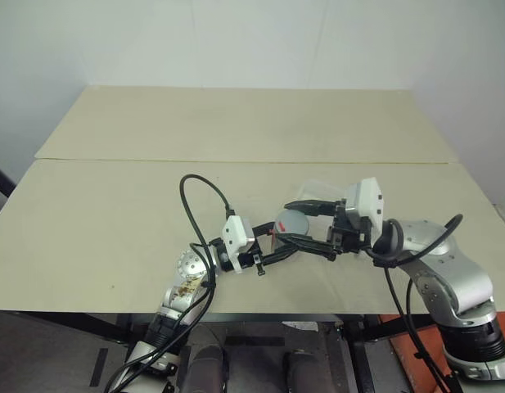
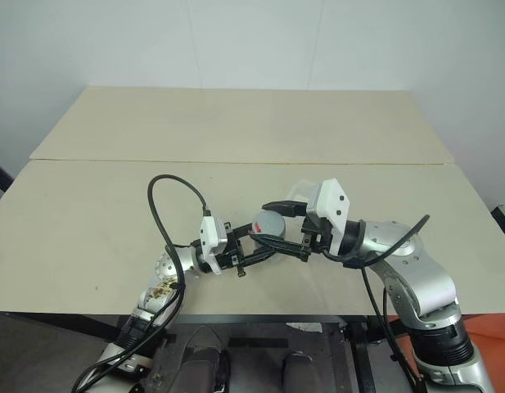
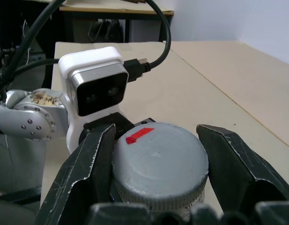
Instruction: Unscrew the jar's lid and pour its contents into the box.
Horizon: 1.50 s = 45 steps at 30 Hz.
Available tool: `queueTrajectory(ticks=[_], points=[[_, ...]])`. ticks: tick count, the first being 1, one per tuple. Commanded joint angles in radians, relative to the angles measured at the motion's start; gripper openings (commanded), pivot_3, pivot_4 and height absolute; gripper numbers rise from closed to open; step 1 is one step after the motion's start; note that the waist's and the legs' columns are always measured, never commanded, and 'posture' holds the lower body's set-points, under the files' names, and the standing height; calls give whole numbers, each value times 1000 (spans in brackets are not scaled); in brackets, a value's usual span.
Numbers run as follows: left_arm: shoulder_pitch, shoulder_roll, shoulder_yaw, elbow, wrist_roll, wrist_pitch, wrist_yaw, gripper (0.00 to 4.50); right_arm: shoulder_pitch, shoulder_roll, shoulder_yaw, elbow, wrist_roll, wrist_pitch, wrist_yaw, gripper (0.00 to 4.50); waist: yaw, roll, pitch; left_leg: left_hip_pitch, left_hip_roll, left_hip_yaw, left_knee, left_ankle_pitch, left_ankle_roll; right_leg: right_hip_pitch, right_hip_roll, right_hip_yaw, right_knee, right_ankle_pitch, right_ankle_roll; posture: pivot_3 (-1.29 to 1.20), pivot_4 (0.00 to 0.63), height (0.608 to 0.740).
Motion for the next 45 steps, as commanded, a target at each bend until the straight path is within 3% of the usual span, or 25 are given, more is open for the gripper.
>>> queueTrajectory(ticks=[1,11,15,22,26,34,39,44,45], points=[[-10,-3,-2,-17,-1,-22,-3,1922,-35,27,-97,-19,130,26,-17,2735,0,0,0,0,0,0,0,0,0,0,0,0,0,0,0,0,150,740],[-18,-1,-1,-17,2,-23,9,1922,-23,31,-104,-17,111,-6,-33,2735,0,0,0,0,0,-1,0,0,0,0,0,0,0,0,0,0,150,740],[-42,11,21,-40,-10,16,32,1922,-4,-1,-210,28,49,-63,-86,2735,4,0,0,0,0,-1,0,0,0,0,0,0,0,0,0,0,150,740],[-117,70,50,-40,10,68,49,1922,164,-159,-386,101,-24,51,-180,2735,4,0,0,-2,-1,3,0,0,0,0,0,-1,-1,0,0,0,150,740],[-158,95,71,-15,10,109,67,1922,228,-198,-367,89,-33,243,-284,2735,-4,0,0,-1,0,4,0,0,0,-1,0,0,0,0,0,0,150,740],[-253,98,94,102,44,83,90,1922,320,-185,-244,5,-139,324,-384,2735,-8,0,0,-2,-1,3,0,0,0,-1,0,0,-1,0,0,0,150,740],[-305,97,93,193,92,52,122,1922,335,-221,-197,10,-163,364,-349,2735,-4,0,0,-2,-1,3,0,0,0,-1,0,0,-1,0,0,0,150,740],[-367,83,82,305,159,-10,167,1922,365,-253,-237,-20,-135,348,-264,4328,2,0,0,-3,-1,3,0,0,0,-1,0,0,-2,0,1,0,150,740],[-379,78,81,326,171,-18,176,1922,366,-261,-244,-31,-136,349,-256,4459,2,0,0,-3,-1,3,0,0,0,-1,0,0,-2,0,1,0,150,740]])
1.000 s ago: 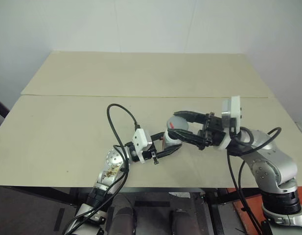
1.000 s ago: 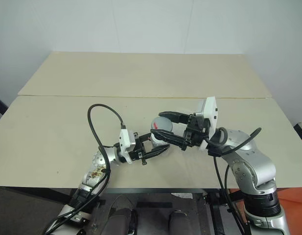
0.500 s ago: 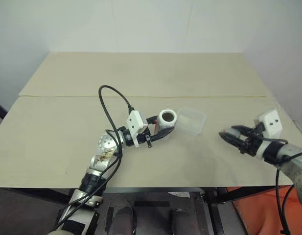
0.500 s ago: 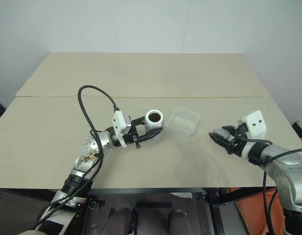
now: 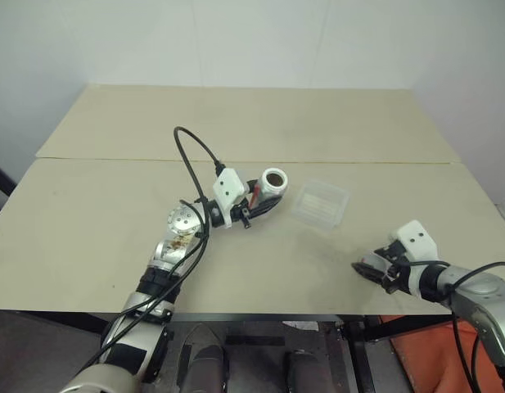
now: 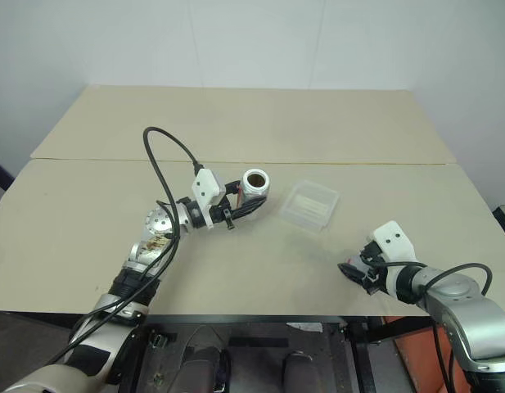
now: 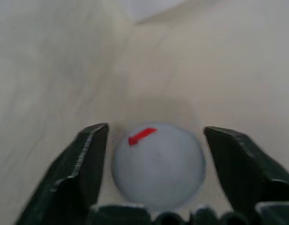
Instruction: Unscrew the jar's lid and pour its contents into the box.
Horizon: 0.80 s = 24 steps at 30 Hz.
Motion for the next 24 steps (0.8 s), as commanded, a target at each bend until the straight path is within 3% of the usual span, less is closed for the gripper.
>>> queueTrajectory(ticks=[1,6,11,19,24], points=[[-61,-20,3,54,37,-57,37,1922,0,-41,-62,-76,22,-7,43,4459,0,0,0,0,0,0,0,0,0,0,0,0,0,0,0,0,150,740],[-138,-32,-17,172,110,-127,66,1922,-8,-85,-96,-151,11,7,44,4459,0,0,0,0,0,0,0,0,0,0,0,0,0,0,0,0,150,740],[-282,-28,-53,369,212,-205,92,1922,-71,-57,-128,-174,18,-20,11,4459,1,-1,0,-1,0,0,0,0,0,-1,0,0,0,0,0,0,150,740],[-534,-48,-154,719,408,-388,170,1922,-156,12,-65,-209,4,16,-73,4459,2,-1,1,-5,-1,0,0,0,0,-4,0,-1,-1,0,1,0,150,740],[-719,-65,-481,852,839,-436,617,1922,-73,53,-88,-309,-5,45,-120,4459,11,-2,1,-14,-3,-1,1,0,0,-13,0,-1,0,1,2,0,150,740]])
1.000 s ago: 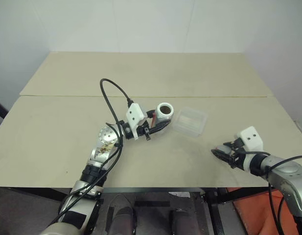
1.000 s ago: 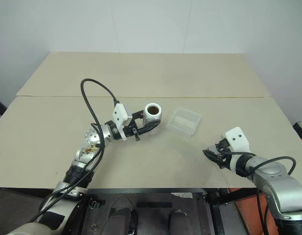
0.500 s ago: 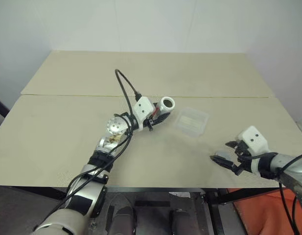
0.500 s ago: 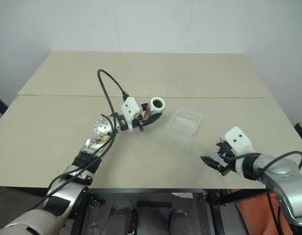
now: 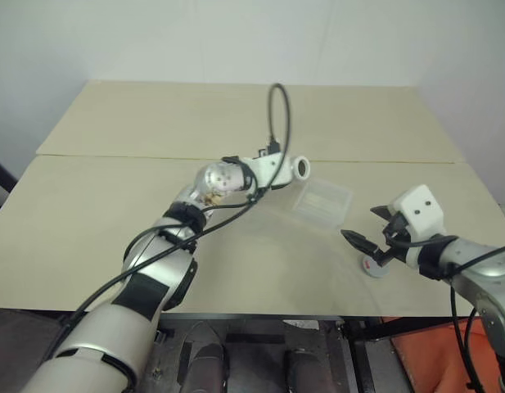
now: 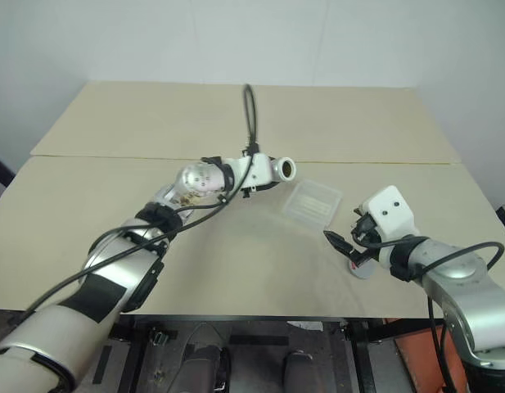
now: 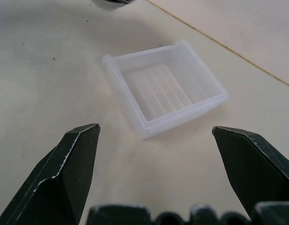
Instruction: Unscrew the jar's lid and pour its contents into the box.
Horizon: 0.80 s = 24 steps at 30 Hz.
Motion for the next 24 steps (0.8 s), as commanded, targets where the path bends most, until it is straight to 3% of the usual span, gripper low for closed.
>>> queueTrajectory(ticks=[1,6,12,24], points=[[-114,-29,-175,48,239,-21,291,1922,46,14,-44,-93,1,18,-32,4459,3,0,0,-1,-1,0,0,0,0,-1,0,0,0,0,0,0,150,740],[-204,-108,-426,114,525,78,645,1922,98,51,-59,-167,6,55,-76,4459,12,0,0,-3,-2,0,0,0,0,-1,-1,0,-1,0,1,0,150,740],[-229,-163,-627,152,742,180,845,1922,150,88,-83,-238,4,93,-120,4459,14,0,0,-2,-1,0,0,0,0,-3,-1,0,0,0,2,0,150,740],[-267,-170,-659,166,799,186,906,1922,210,141,-114,-268,8,100,-137,4459,17,0,0,-3,-2,0,0,0,0,-3,-2,0,1,-1,2,0,150,740]])
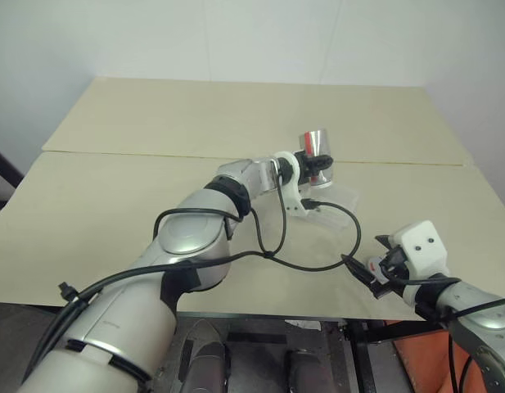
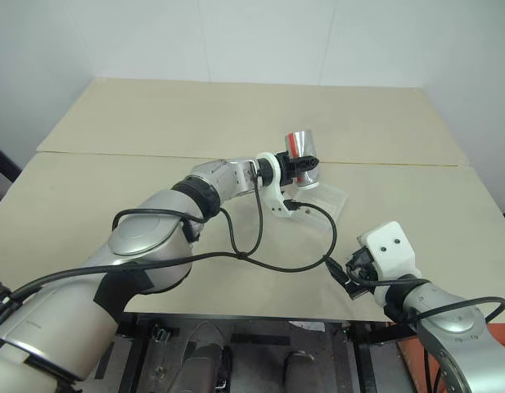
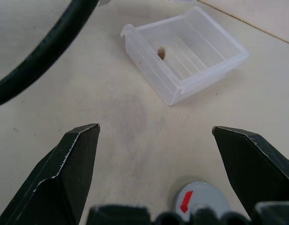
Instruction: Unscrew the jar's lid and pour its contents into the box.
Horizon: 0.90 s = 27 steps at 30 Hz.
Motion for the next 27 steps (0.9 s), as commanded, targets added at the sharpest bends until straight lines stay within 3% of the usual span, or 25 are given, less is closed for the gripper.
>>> queueTrajectory(ticks=[1,5,9,15,18,21,27], points=[[-34,-3,21,1,-19,-1,-1,1922,-10,2,-21,-13,1,-12,-5,4459,0,0,0,0,0,0,0,0,0,0,0,0,0,0,0,0,150,740],[-8,5,191,1,-182,-35,-131,1922,-18,-5,1,16,-16,-28,1,4459,0,0,0,0,0,0,0,0,0,0,0,0,0,0,0,0,150,740],[36,17,455,-8,-433,-46,-323,1922,-21,-9,8,39,-29,-46,7,4459,-2,0,0,0,0,0,1,0,0,0,0,0,1,0,0,0,150,740],[139,20,1045,-50,-1020,61,-731,1922,-38,-21,16,52,-20,-51,29,4459,-16,1,-1,0,0,0,3,0,0,0,0,0,4,0,0,0,150,740],[180,21,1248,-79,-1221,126,-864,1922,-54,-24,5,59,1,-59,57,4459,-24,1,-1,0,0,-1,5,0,0,1,0,0,5,0,0,0,150,740],[229,35,1325,-109,-1300,163,-925,1922,-72,-37,13,83,-3,-65,75,4459,-26,1,-1,1,0,-2,6,0,0,2,0,-1,6,0,0,0,150,740],[396,48,1291,-211,-1285,77,-915,1922,-146,-57,85,146,-19,-83,100,4459,-28,2,-1,3,0,-3,7,0,0,3,0,-1,8,0,0,0,150,740]])
